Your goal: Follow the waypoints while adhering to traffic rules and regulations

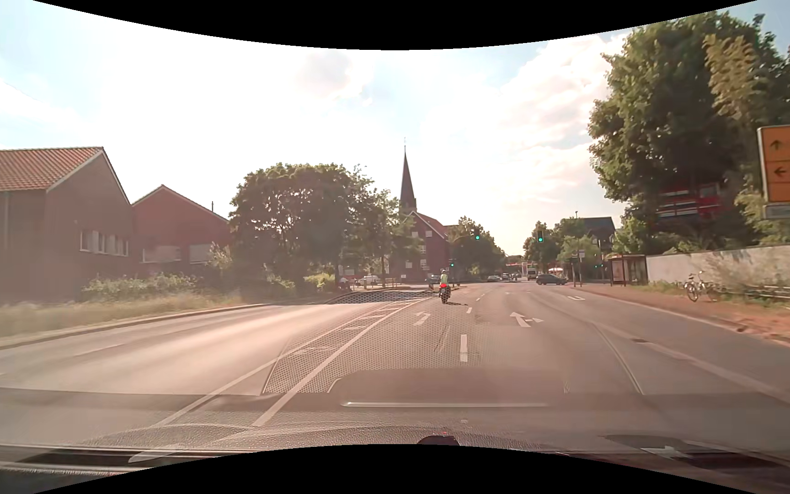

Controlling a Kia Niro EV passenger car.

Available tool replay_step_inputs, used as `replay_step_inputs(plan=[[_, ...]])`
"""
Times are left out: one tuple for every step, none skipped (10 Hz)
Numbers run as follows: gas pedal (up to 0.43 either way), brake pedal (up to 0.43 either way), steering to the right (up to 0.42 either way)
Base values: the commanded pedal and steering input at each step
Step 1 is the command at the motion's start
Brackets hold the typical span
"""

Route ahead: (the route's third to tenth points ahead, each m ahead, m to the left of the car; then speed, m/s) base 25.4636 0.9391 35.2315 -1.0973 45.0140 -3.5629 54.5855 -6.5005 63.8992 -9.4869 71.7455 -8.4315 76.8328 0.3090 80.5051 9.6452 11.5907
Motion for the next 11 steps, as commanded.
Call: replay_step_inputs(plan=[[0.118, 0.0, 0.028], [0.118, 0.0, 0.029], [0.118, 0.0, 0.028], [0.118, 0.0, 0.029], [0.118, 0.0, 0.029], [0.118, 0.0, 0.035], [0.098, 0.0, 0.043], [0.059, 0.0, 0.044], [0.0, 0.0, 0.043], [0.0, 0.0, 0.043], [0.0, 0.0, 0.042]])
